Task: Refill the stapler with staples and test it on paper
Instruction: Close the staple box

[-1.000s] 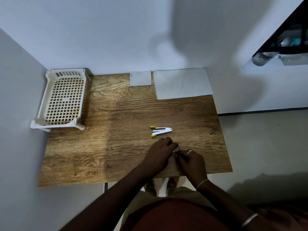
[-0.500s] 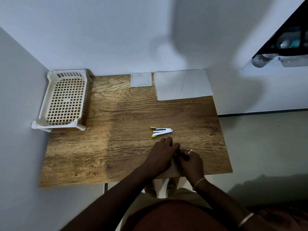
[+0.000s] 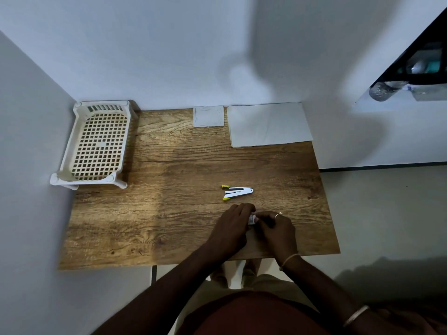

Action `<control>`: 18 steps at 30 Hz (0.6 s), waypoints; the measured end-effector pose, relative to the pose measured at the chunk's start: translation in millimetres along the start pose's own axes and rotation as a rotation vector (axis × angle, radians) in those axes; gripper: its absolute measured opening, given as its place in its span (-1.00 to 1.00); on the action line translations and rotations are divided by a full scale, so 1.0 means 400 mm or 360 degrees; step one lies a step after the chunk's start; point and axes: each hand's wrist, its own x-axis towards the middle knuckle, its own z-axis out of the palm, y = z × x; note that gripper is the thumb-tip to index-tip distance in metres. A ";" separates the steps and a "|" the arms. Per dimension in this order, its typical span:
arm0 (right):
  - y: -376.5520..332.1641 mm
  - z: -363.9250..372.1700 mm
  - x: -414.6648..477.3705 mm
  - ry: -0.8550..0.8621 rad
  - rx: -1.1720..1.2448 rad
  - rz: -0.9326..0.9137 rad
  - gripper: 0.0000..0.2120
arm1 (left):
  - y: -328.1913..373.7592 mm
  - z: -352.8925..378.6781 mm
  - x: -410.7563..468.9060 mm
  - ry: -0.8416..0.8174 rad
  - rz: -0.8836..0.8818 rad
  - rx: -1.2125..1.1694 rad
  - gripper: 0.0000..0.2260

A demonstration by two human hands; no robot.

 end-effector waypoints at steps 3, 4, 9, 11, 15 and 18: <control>0.002 0.002 0.006 -0.0041 0.0179 0.0092 -0.87 | -0.002 0.001 -0.009 0.0073 -0.0048 -0.0098 -0.65; 0.004 0.002 0.009 -0.0056 0.0209 0.0096 -0.86 | -0.004 0.001 -0.012 0.0093 -0.0073 -0.0140 -0.62; 0.000 0.001 0.014 -0.0105 0.0456 0.0156 -0.85 | -0.007 -0.003 -0.015 0.0166 -0.0165 -0.0256 -0.56; -0.007 0.000 0.015 -0.0107 0.0524 0.0163 -0.85 | -0.009 -0.008 -0.016 0.0176 -0.0148 -0.0271 -0.57; -0.025 -0.001 0.014 -0.0070 0.0587 0.0122 -0.81 | -0.010 -0.014 -0.021 0.0217 -0.0132 -0.0271 -0.57; -0.031 0.001 0.015 -0.0090 0.0529 0.0071 -0.82 | -0.010 -0.017 -0.022 0.0240 -0.0131 -0.0257 -0.59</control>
